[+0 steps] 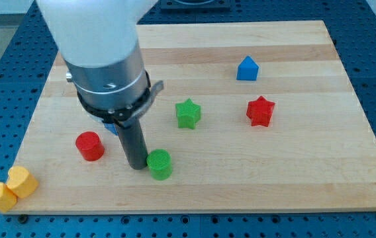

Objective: Nudge the blue cube left a bit

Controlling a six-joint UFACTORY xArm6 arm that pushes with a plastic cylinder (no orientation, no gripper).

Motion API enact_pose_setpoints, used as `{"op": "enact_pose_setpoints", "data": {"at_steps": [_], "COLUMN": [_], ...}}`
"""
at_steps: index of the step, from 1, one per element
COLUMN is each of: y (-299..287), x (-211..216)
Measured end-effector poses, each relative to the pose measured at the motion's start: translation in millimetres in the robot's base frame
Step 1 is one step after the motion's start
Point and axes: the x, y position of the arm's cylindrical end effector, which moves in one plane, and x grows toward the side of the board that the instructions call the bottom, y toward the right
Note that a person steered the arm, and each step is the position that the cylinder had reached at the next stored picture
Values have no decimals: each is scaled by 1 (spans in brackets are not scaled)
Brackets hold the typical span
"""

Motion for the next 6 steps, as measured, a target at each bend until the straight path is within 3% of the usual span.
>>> {"op": "enact_pose_setpoints", "data": {"at_steps": [2,6], "y": [8,-25], "x": [16,-118]}}
